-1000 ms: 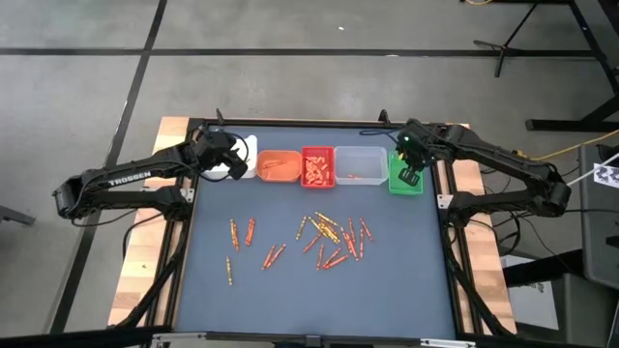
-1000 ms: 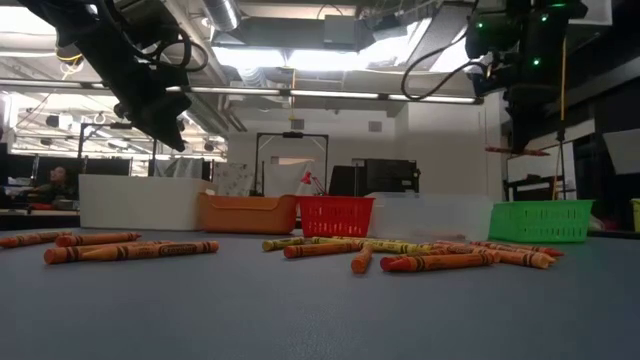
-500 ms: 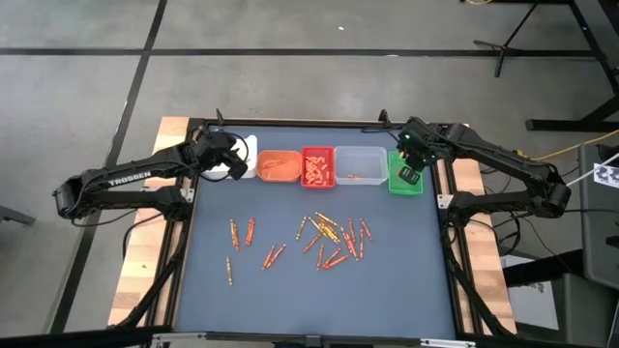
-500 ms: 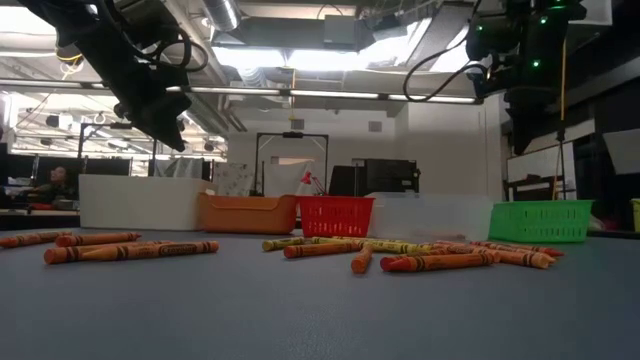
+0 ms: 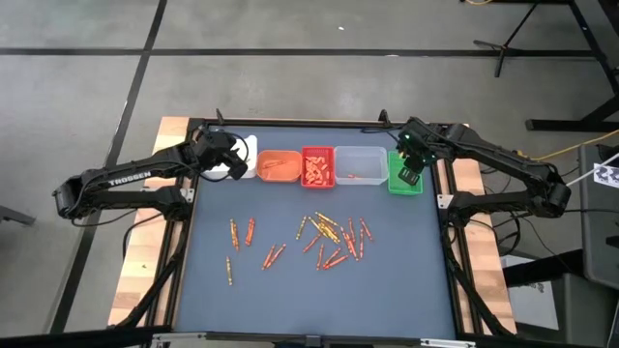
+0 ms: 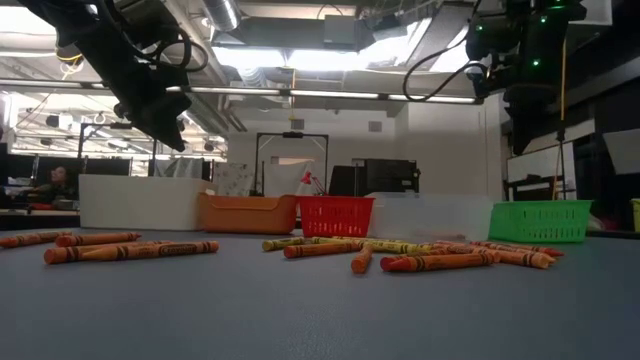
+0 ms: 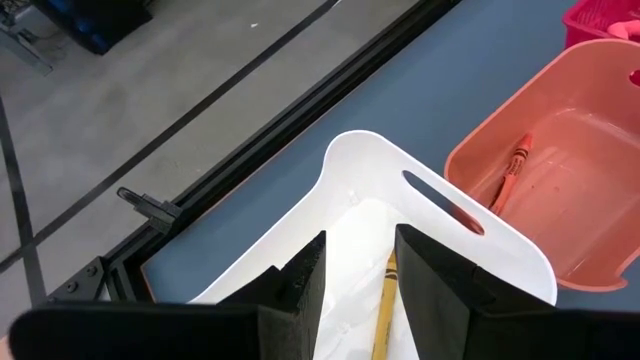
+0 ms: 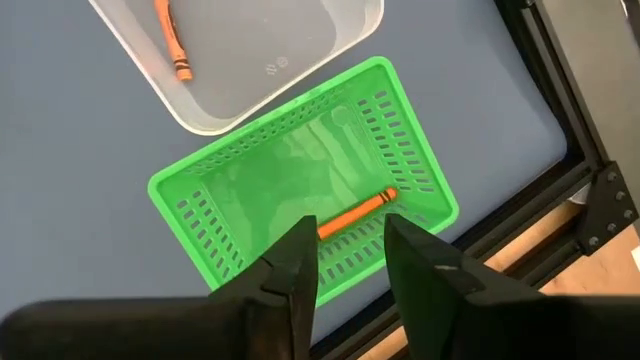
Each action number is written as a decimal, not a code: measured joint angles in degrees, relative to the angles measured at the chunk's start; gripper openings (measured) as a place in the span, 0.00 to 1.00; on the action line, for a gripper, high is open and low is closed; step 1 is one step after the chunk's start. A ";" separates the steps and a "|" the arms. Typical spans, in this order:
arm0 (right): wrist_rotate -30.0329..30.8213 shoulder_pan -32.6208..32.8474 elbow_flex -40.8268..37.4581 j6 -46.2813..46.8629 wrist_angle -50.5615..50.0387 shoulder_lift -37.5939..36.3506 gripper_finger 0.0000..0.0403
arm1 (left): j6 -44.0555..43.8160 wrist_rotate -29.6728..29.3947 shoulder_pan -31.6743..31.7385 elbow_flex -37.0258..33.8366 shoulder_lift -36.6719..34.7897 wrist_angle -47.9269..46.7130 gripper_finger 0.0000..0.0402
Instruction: Sort crayons
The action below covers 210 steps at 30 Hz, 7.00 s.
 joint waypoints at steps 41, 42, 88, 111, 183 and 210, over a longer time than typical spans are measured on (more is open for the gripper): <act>-0.04 0.00 0.00 0.00 3.83 0.00 0.29 | -6.36 20.26 -2.62 0.00 0.00 2.92 0.24; -0.04 0.00 0.00 0.00 4.16 0.00 0.29 | -7.85 22.50 -3.67 0.00 0.00 2.89 0.24; -0.07 0.02 0.00 0.02 4.72 -0.02 0.29 | -89.93 20.69 -43.87 0.00 6.59 -25.62 0.19; -0.07 0.02 0.00 0.01 4.72 -0.02 0.29 | -98.27 17.49 -43.87 0.00 23.36 -18.12 0.19; -11.04 0.02 0.02 0.02 7.94 -0.02 0.29 | -45.90 -7.61 -26.53 0.00 3.98 6.25 0.02; -21.64 9.62 0.02 11.07 15.07 1.00 0.29 | -4.20 -7.50 -9.95 0.02 4.13 20.27 0.02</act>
